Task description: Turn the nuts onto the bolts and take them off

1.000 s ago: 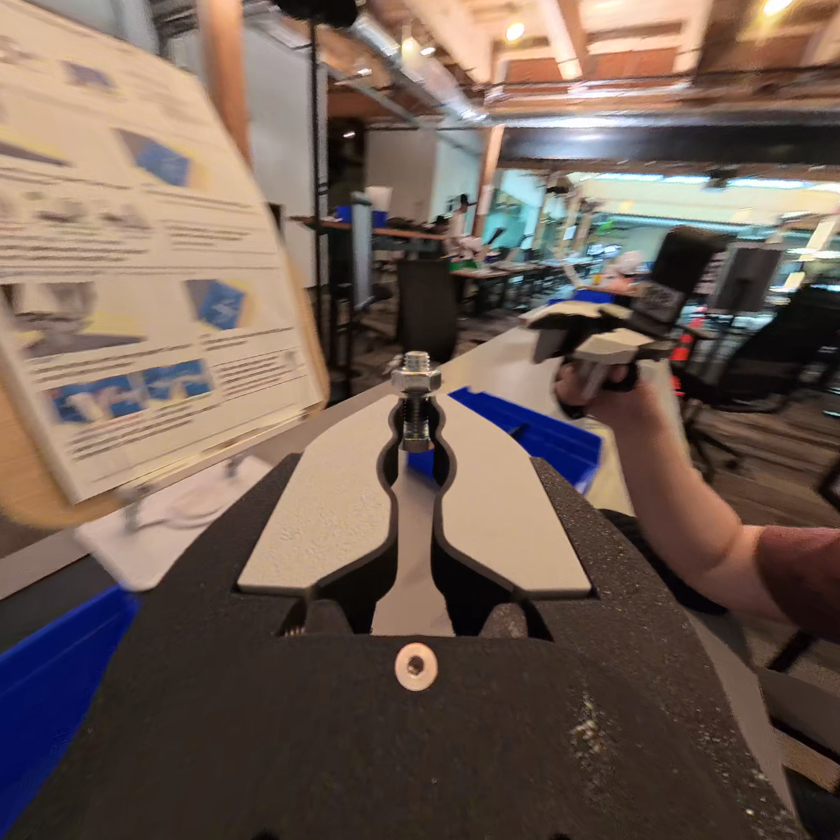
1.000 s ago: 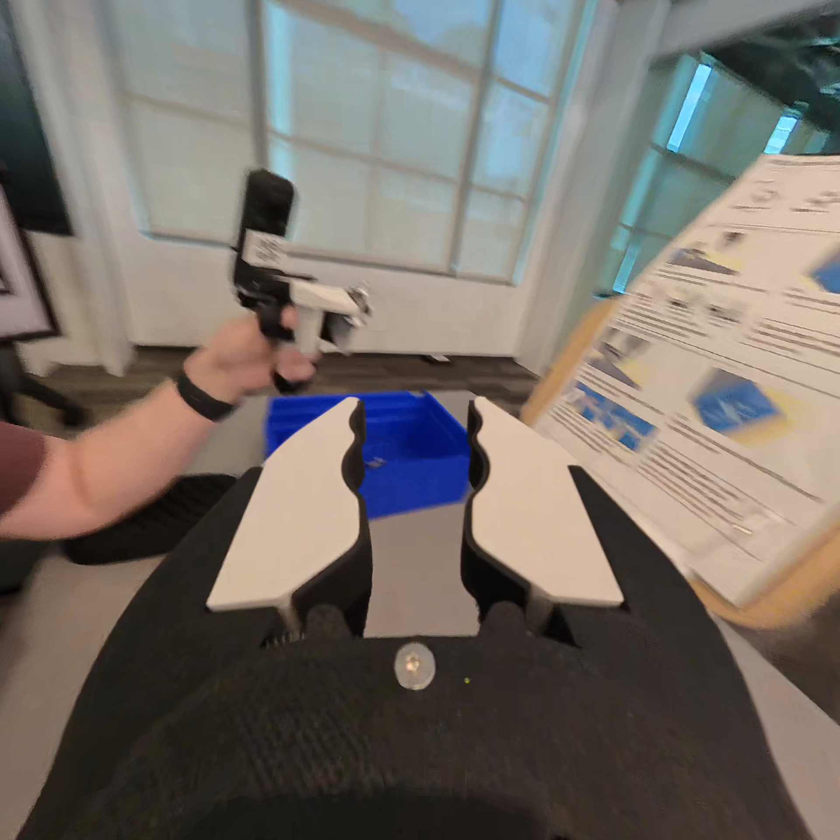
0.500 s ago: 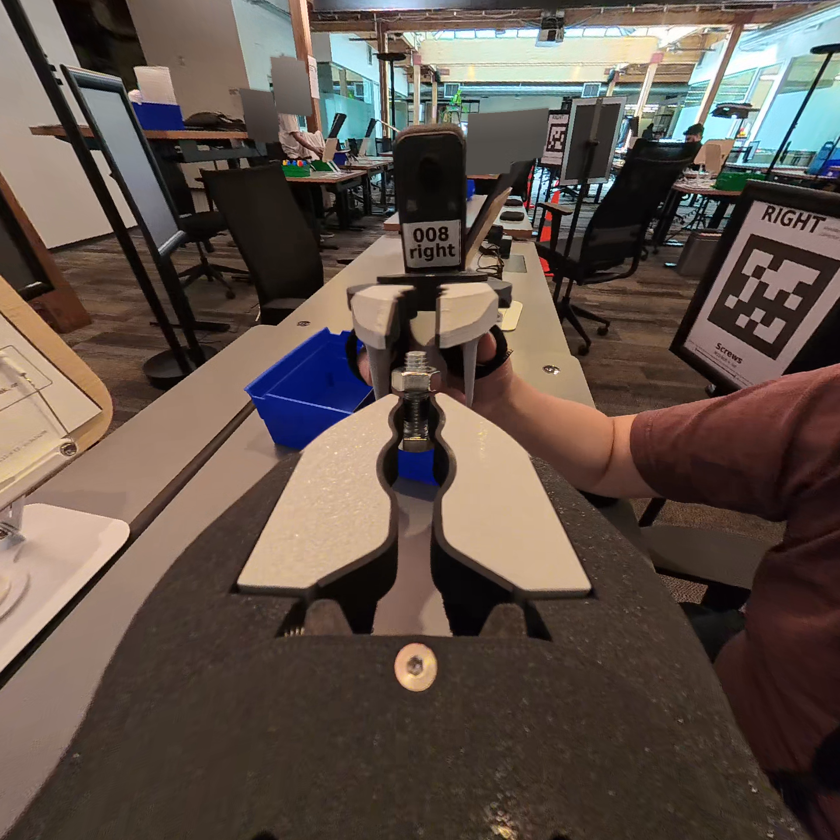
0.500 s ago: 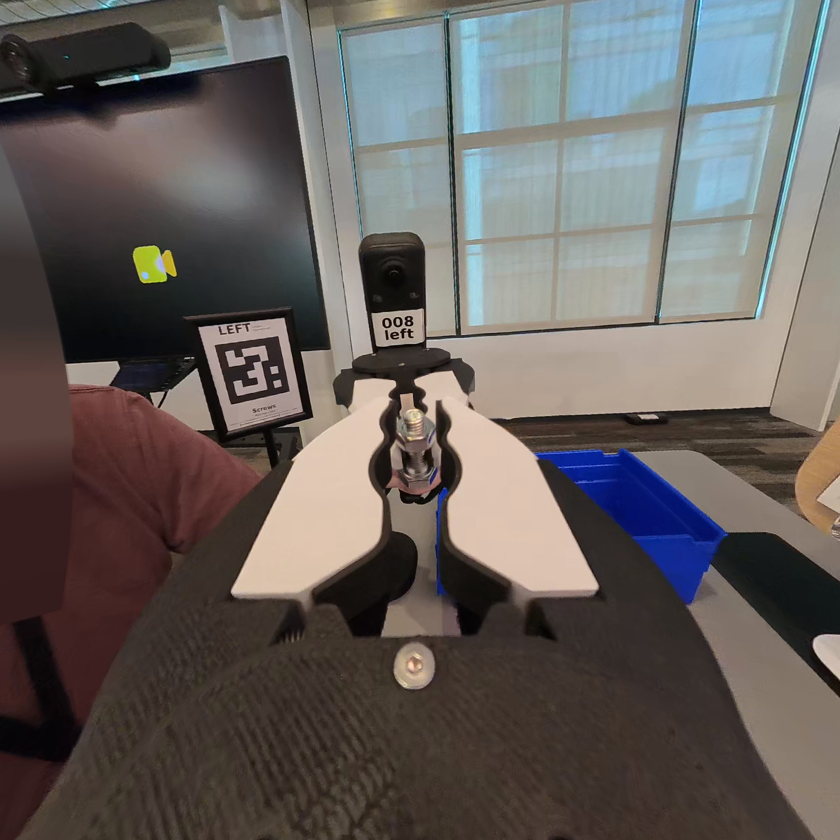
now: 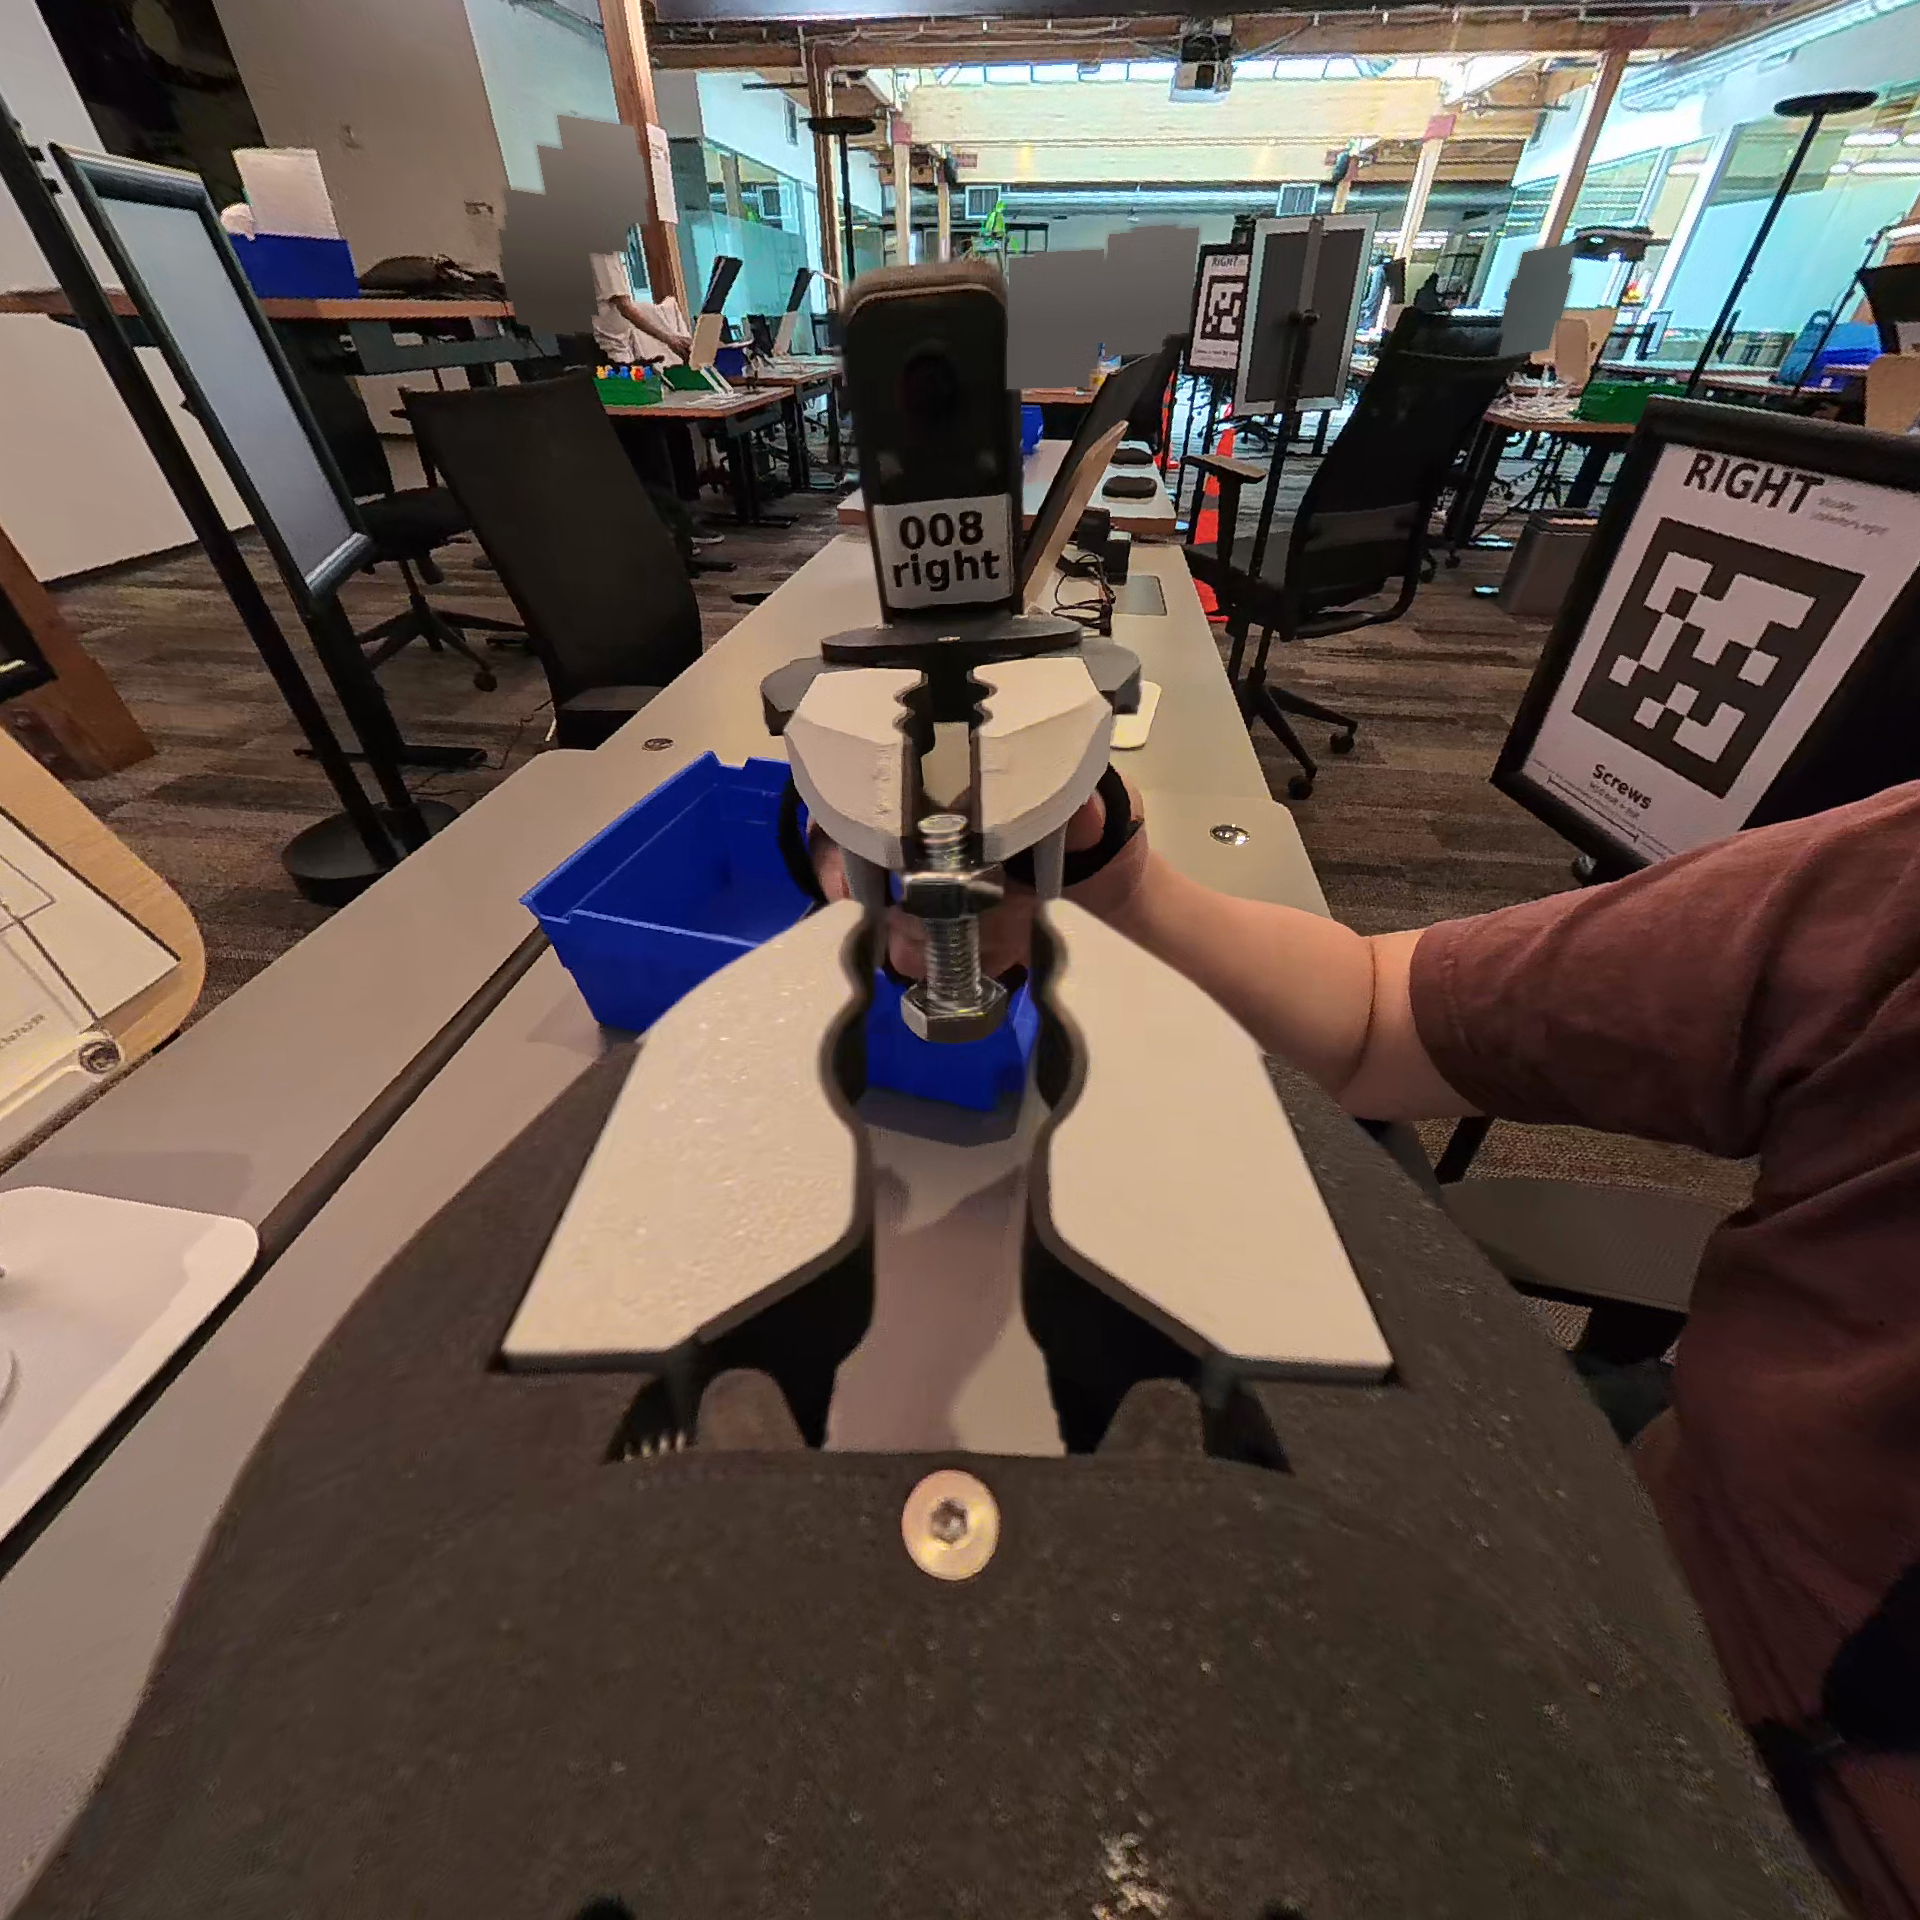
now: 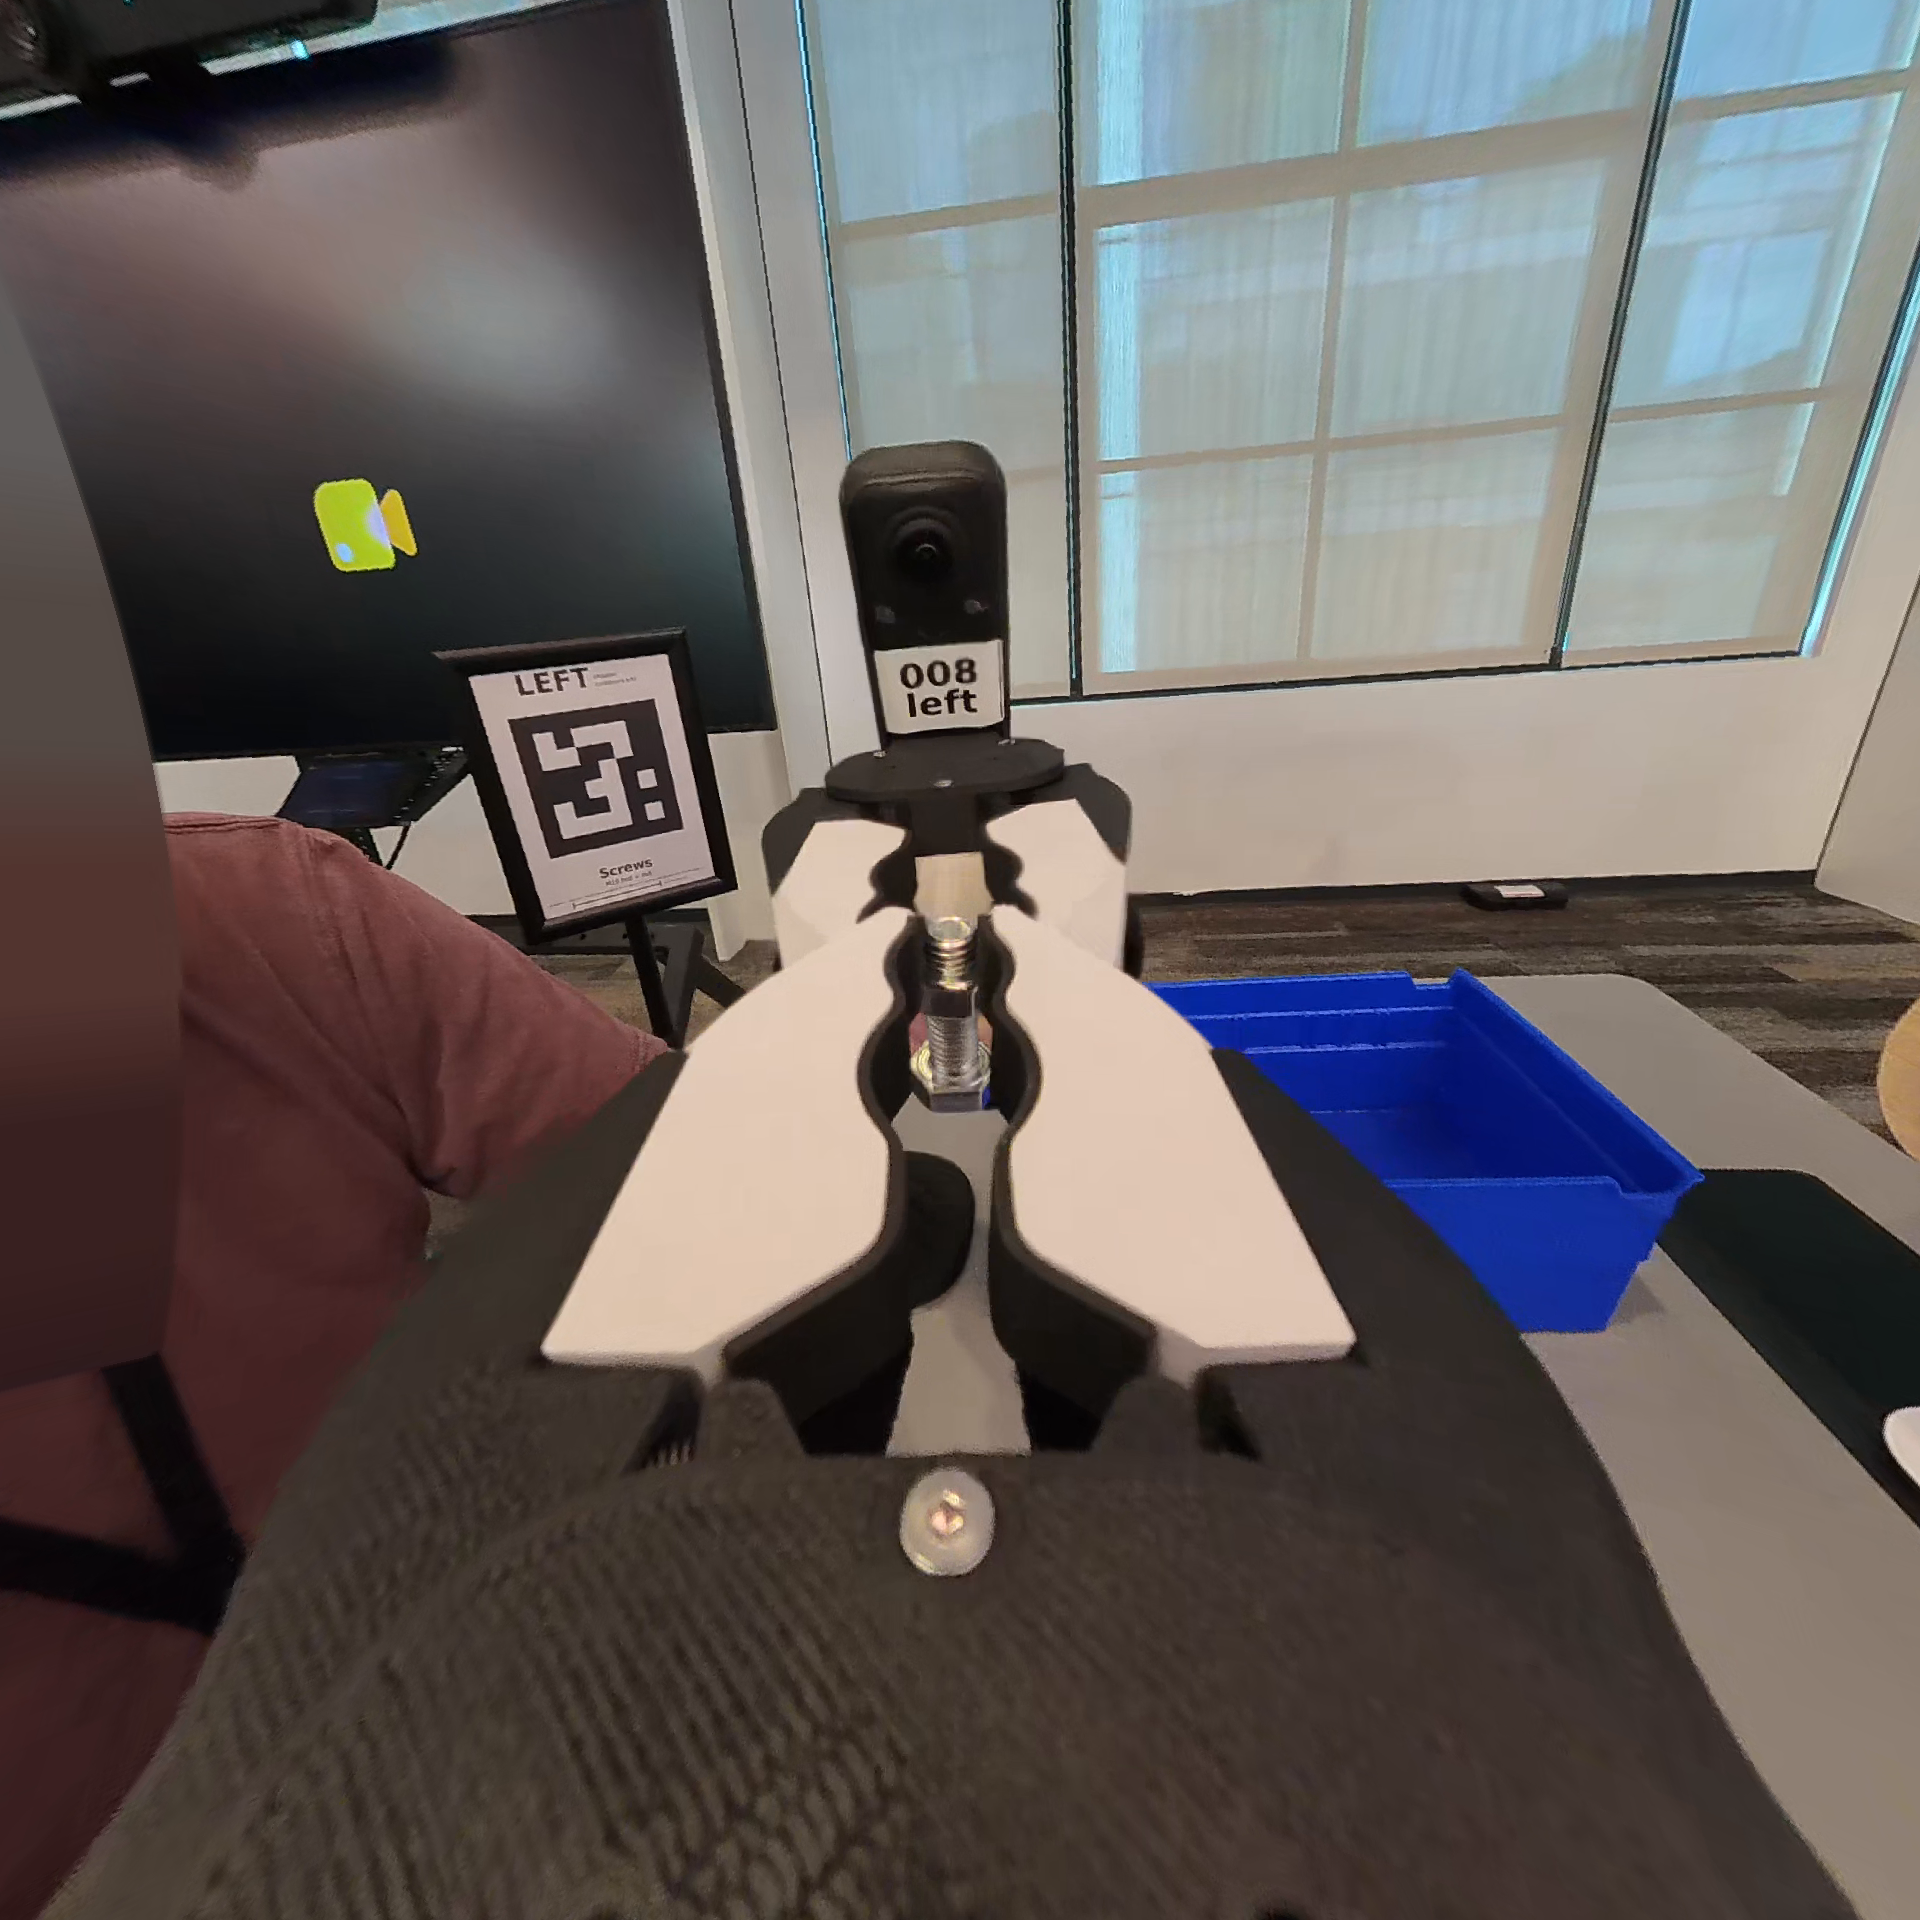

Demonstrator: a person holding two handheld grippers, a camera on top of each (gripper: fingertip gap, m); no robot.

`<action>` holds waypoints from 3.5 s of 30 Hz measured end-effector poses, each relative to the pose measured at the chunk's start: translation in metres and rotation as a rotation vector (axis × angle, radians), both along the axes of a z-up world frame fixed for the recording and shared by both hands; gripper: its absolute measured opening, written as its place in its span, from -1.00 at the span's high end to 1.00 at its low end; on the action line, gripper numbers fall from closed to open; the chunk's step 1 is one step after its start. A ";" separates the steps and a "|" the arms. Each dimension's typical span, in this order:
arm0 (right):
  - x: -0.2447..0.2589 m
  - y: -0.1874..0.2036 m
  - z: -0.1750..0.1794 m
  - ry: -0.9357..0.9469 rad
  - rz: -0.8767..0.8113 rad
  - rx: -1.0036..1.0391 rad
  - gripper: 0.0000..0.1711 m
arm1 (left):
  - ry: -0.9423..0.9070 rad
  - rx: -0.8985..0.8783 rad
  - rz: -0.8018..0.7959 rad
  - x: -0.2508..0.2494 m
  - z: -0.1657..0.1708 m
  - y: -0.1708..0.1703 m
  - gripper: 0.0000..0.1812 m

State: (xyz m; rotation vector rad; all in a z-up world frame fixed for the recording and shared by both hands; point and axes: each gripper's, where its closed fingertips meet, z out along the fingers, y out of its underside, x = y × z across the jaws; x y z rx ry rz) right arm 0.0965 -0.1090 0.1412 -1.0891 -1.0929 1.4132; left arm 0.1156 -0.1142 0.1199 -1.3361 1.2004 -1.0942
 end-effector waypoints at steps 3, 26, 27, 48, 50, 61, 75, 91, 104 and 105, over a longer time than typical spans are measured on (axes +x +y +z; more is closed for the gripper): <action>-0.002 0.000 -0.002 -0.010 -0.006 0.010 0.88 | 0.044 -0.002 0.009 0.000 -0.008 0.005 0.49; 0.003 -0.014 -0.003 -0.010 0.070 0.113 0.89 | 0.099 0.033 -0.117 0.020 -0.032 -0.010 0.83; 0.003 -0.013 -0.003 -0.008 0.074 0.109 0.88 | 0.099 0.036 -0.112 0.020 -0.032 -0.009 0.83; 0.006 0.023 -0.001 0.011 -0.137 0.026 0.53 | -0.024 -0.015 0.032 0.016 -0.016 0.013 0.84; 0.014 0.024 0.005 0.059 -0.092 -0.035 0.58 | -0.028 -0.036 0.021 0.016 -0.015 0.011 0.84; 0.011 0.017 0.002 0.017 -0.071 -0.003 0.56 | -0.018 -0.032 0.002 0.021 -0.016 0.005 0.84; 0.011 0.006 0.005 0.045 0.018 -0.031 0.58 | -0.036 -0.022 -0.037 0.020 -0.011 -0.003 0.84; 0.001 -0.007 -0.002 -0.038 0.014 0.073 0.78 | 0.042 0.008 -0.011 0.026 -0.022 -0.002 0.83; 0.016 -0.005 0.006 0.011 0.035 0.081 0.74 | -0.030 -0.031 -0.093 0.024 -0.011 -0.013 0.84; 0.018 -0.006 0.007 0.020 0.043 0.075 0.74 | -0.026 -0.035 -0.098 0.024 -0.011 -0.013 0.84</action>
